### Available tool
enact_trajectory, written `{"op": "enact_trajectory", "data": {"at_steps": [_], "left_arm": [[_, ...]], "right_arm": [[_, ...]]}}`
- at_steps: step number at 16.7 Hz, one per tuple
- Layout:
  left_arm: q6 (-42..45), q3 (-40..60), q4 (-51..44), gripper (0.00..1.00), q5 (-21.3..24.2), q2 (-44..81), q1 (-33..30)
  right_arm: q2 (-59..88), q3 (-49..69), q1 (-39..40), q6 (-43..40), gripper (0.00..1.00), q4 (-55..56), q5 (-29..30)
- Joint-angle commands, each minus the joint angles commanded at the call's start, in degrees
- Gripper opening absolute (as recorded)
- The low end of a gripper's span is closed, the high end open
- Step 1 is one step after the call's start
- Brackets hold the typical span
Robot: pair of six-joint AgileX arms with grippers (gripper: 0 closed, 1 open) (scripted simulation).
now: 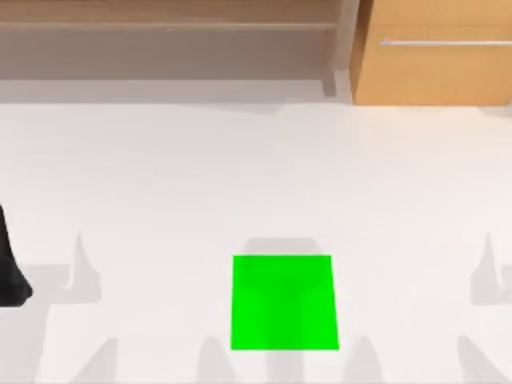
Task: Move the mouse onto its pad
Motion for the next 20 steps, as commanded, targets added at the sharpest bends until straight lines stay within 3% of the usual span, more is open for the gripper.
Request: {"op": "enact_trajectory", "data": {"at_steps": [6, 20], "left_arm": [[0.00, 0.00, 0.00, 1.00, 0.00, 0.00, 0.00], [0.00, 0.00, 0.00, 1.00, 0.00, 0.00, 0.00]], "right_arm": [[5.46, 5.35, -1.75, -5.03, 1.00, -4.24, 0.08], [59.71, 41.93, -11.44, -41.90, 1.00, -37.10, 0.18]]}}
